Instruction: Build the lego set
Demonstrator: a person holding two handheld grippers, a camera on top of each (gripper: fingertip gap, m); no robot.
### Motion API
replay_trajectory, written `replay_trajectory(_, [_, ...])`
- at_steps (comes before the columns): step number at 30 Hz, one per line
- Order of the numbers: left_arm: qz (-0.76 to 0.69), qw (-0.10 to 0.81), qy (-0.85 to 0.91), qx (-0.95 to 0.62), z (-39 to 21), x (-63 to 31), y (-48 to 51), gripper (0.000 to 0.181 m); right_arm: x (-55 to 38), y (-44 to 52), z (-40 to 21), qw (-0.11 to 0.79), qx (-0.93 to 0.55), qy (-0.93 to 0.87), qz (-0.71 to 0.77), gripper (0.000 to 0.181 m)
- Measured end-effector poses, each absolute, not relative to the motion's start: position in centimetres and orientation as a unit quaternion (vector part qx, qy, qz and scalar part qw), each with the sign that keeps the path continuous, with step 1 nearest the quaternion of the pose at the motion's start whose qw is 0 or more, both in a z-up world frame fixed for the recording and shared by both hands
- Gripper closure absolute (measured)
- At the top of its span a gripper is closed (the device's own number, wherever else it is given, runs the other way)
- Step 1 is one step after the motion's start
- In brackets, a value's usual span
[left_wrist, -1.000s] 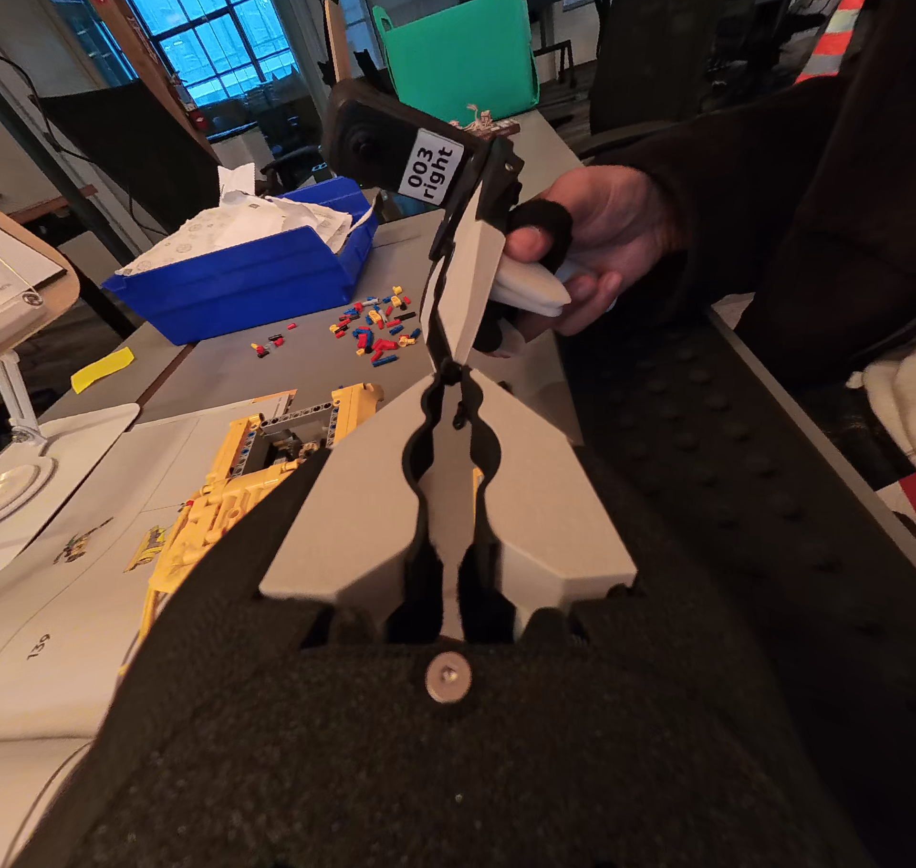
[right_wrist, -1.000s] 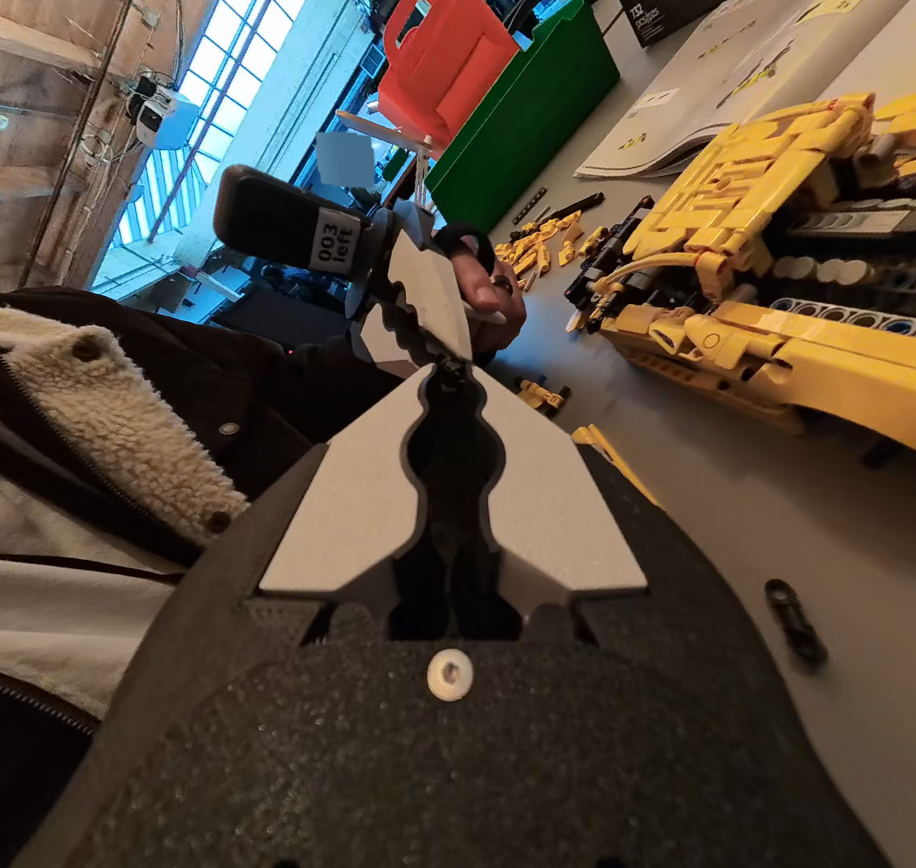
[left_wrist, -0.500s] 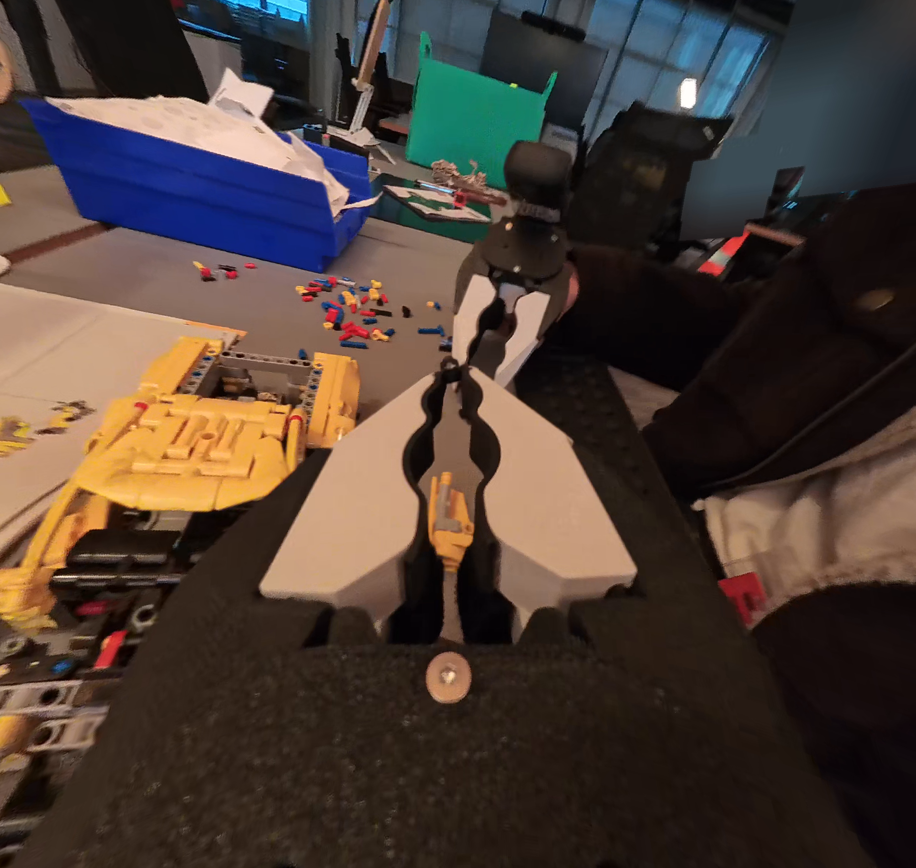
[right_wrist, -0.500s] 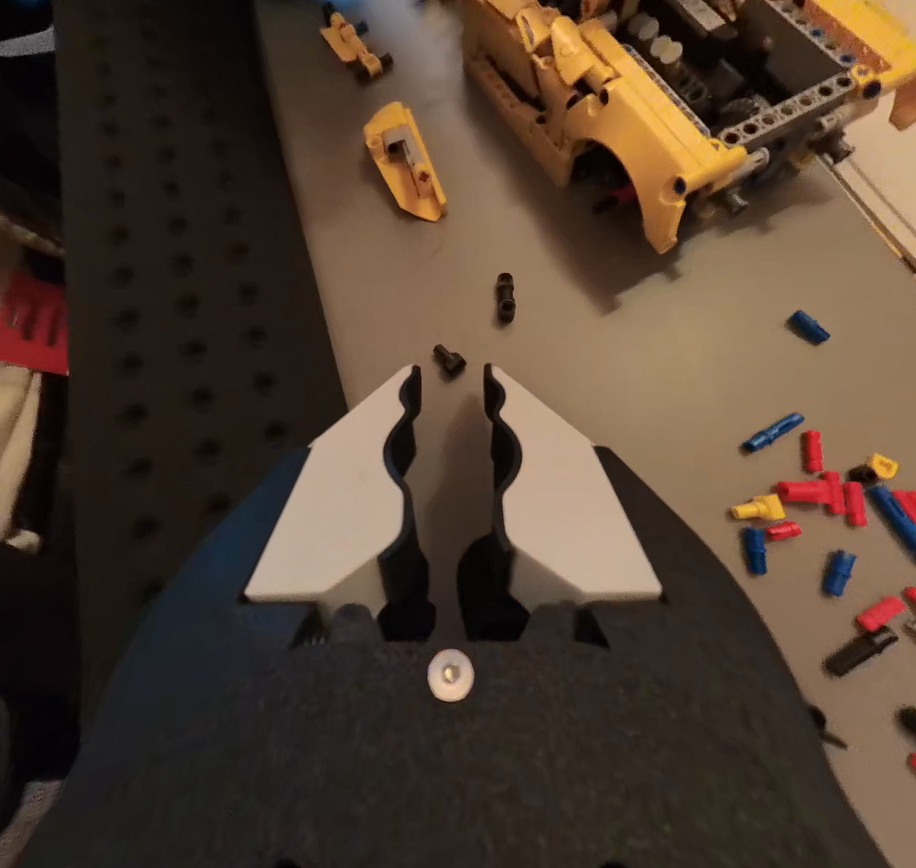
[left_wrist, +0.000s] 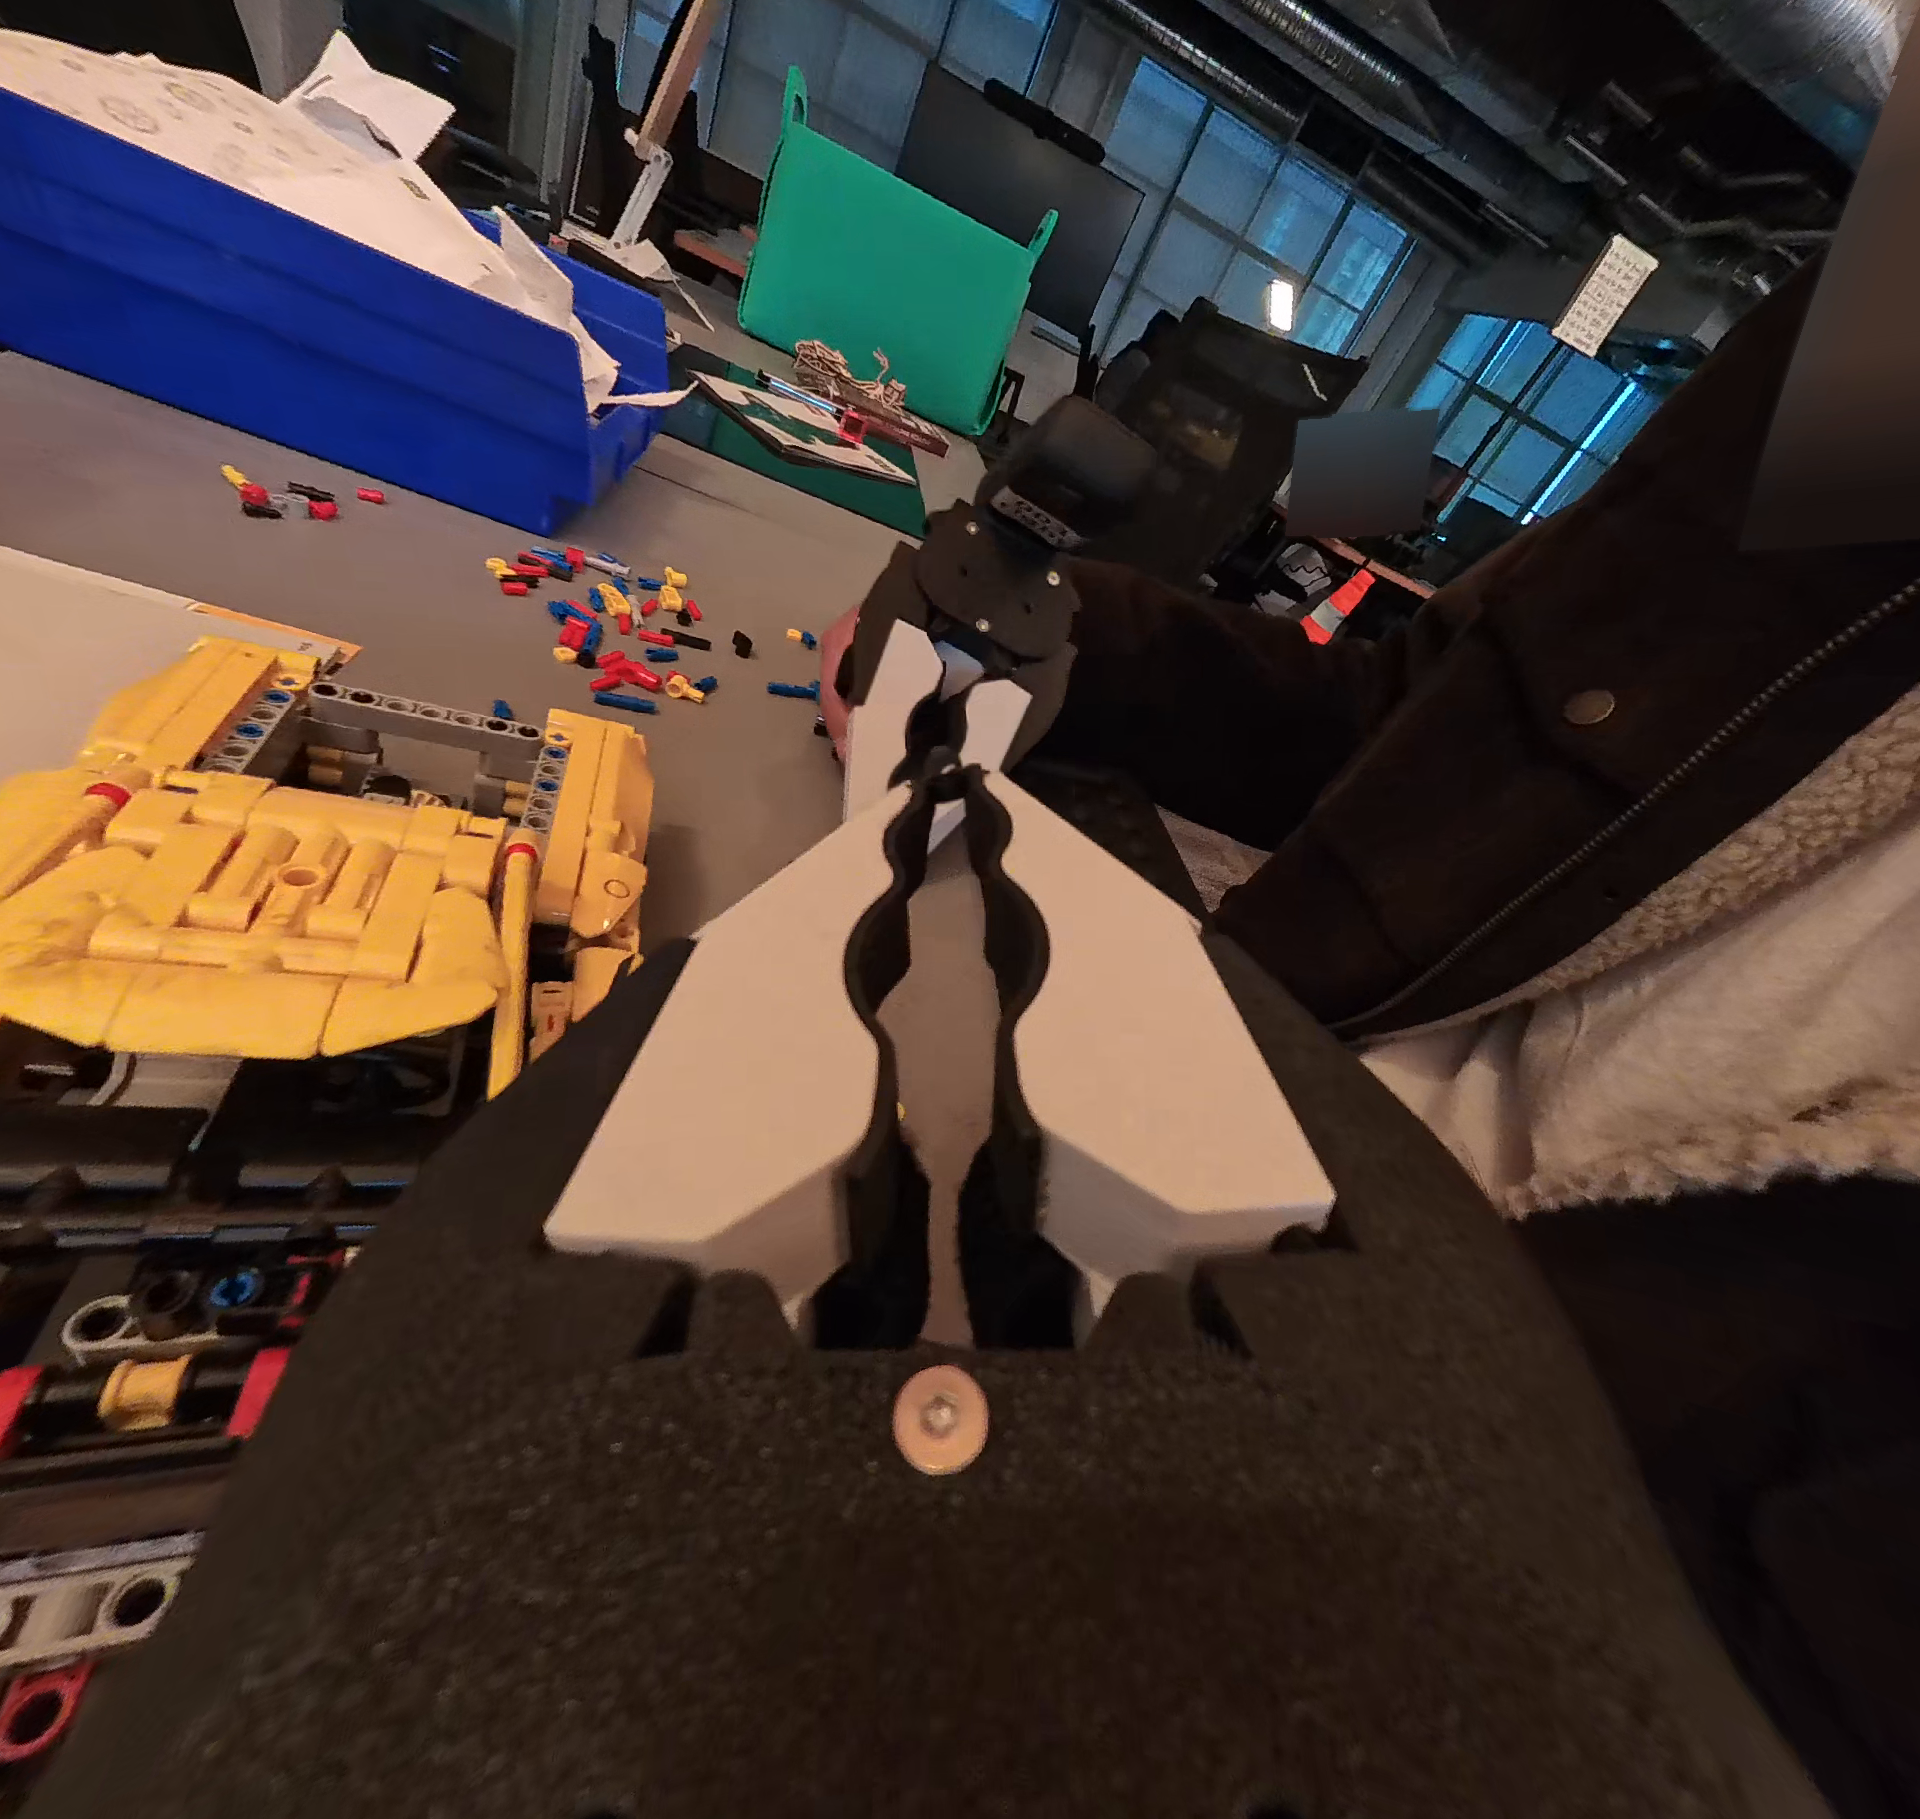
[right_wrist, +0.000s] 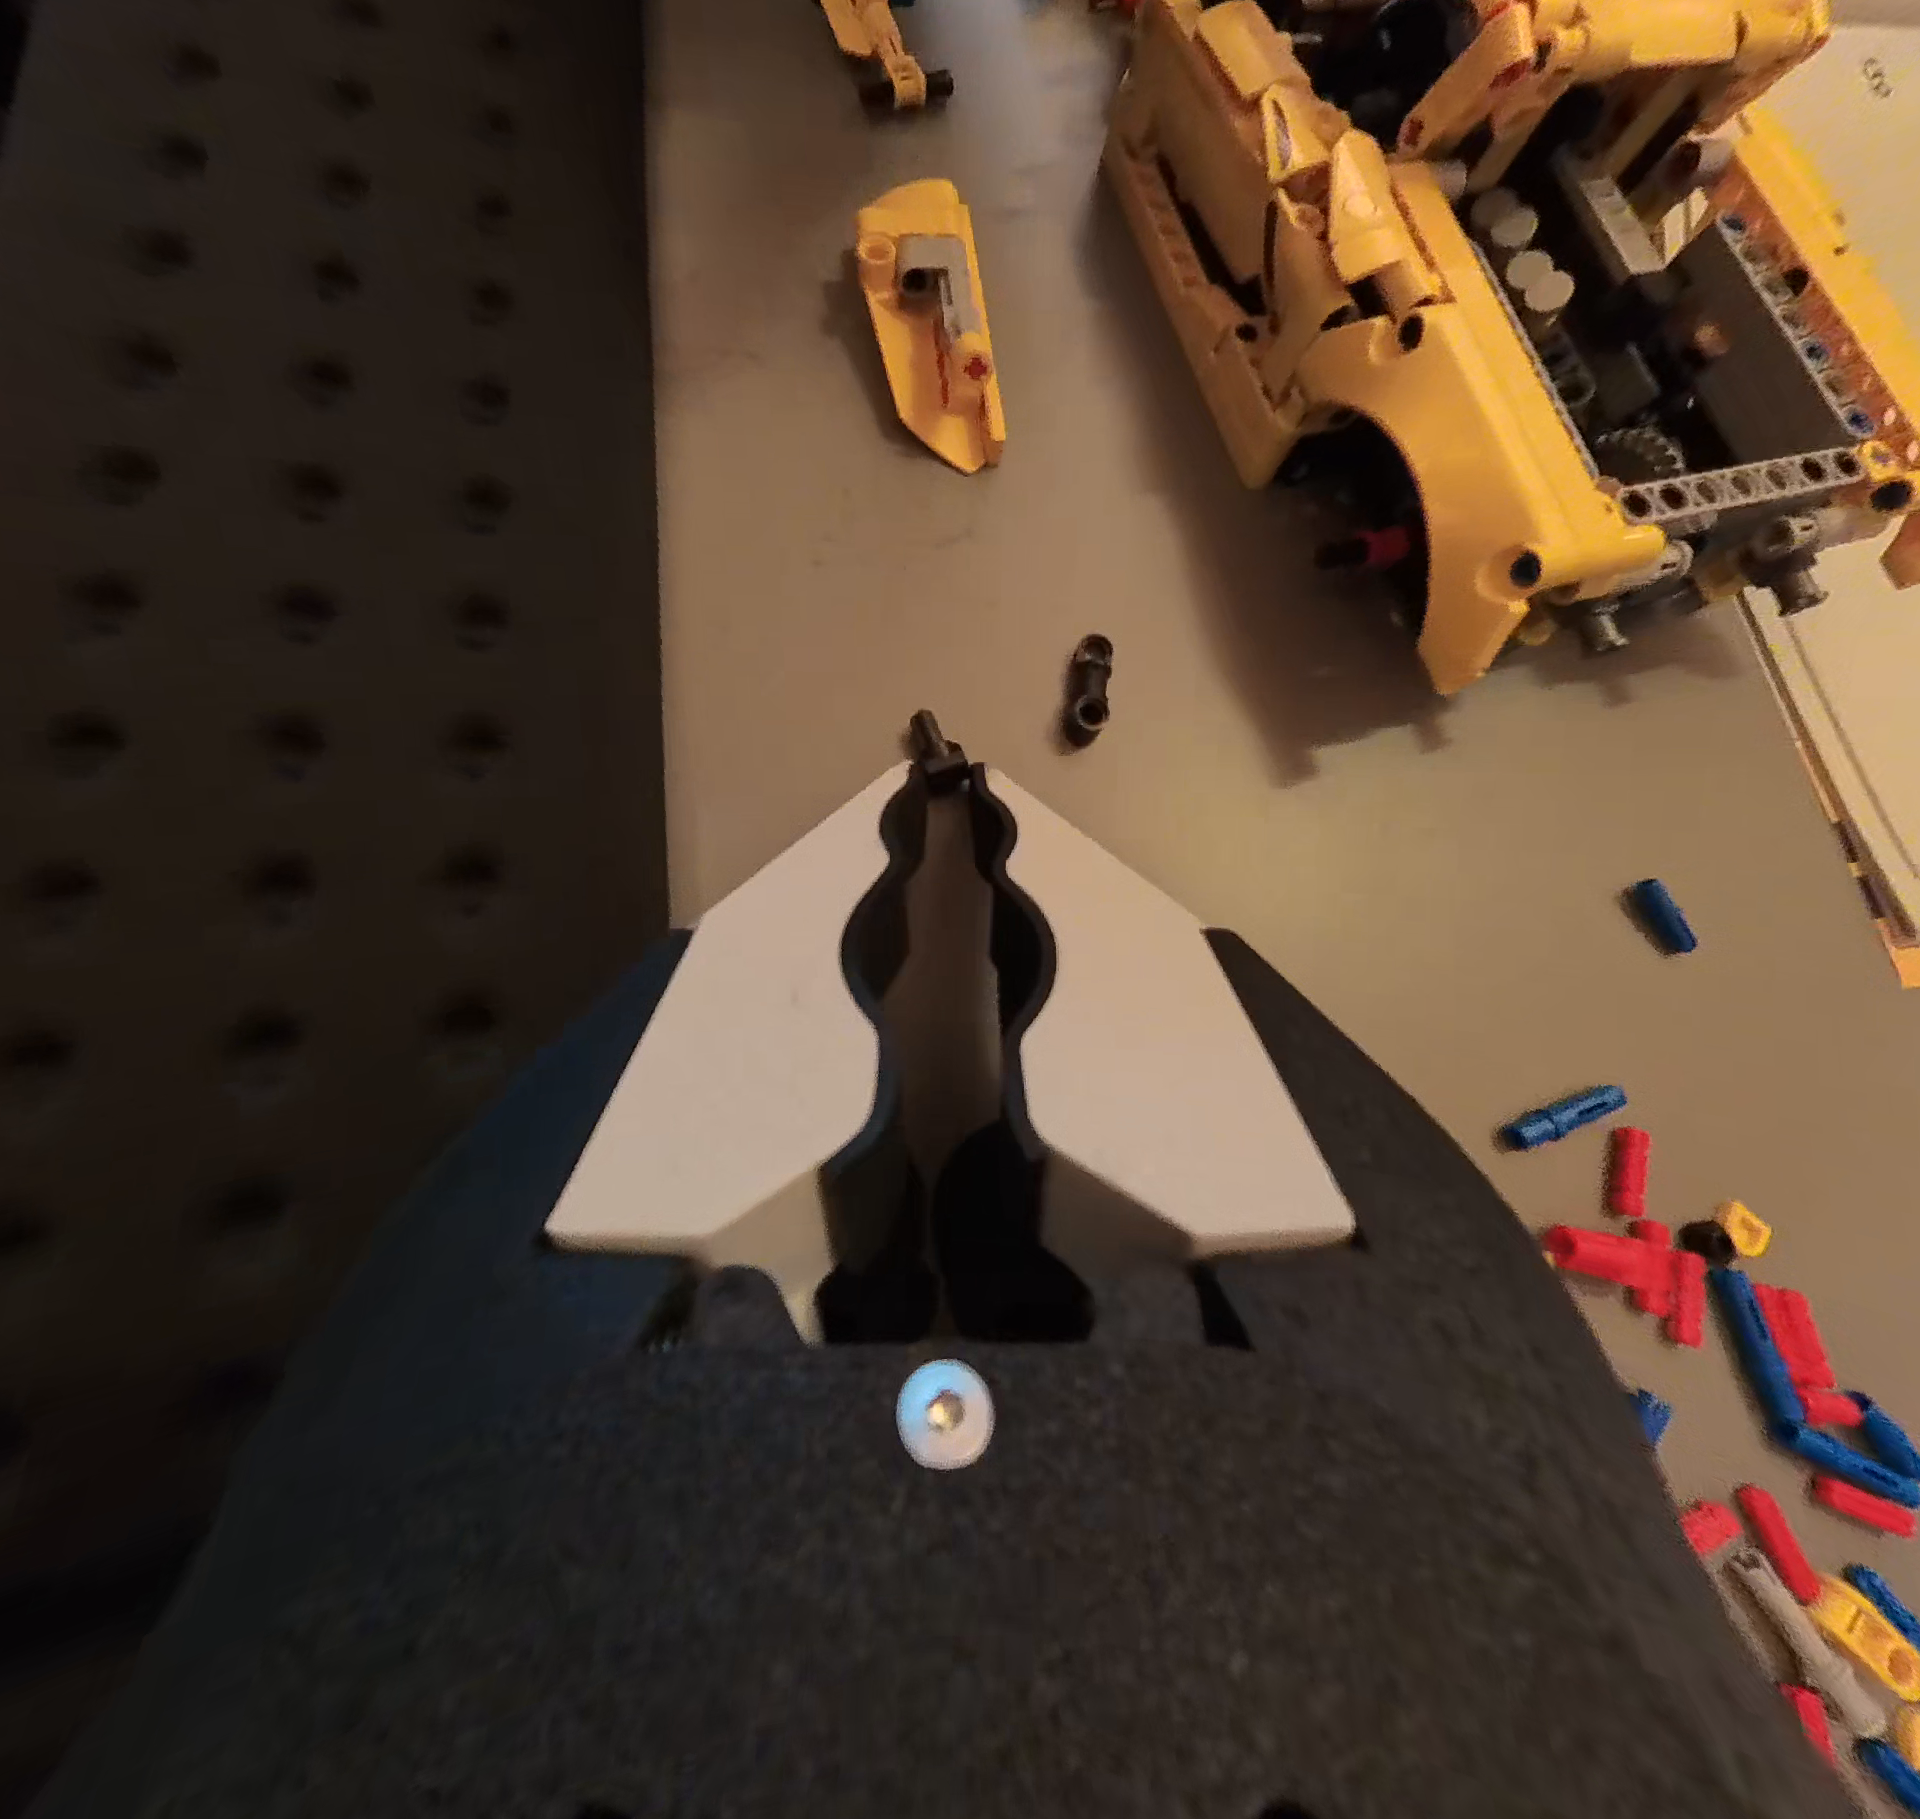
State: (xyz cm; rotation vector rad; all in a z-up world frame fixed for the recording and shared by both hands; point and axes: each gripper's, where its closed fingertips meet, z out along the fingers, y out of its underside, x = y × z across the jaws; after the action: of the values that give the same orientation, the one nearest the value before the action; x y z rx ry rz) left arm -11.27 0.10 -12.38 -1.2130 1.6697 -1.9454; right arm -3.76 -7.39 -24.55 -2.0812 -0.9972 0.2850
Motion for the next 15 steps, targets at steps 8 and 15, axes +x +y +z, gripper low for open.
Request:
replay_trajectory(8, [-0.673,0.150,0.580,-0.433,-12.7,-11.1,0.4,0.175,-4.5,-6.8,-22.3,0.378,-0.853,-0.335,0.129,0.175])
replay_trajectory(15, [-0.702,0.123,0.541,-0.445,-12.1,-10.8,0.7,0.174,-7.6,-1.3,-14.3,0.533,-0.776,-0.329,-0.078,0.175])
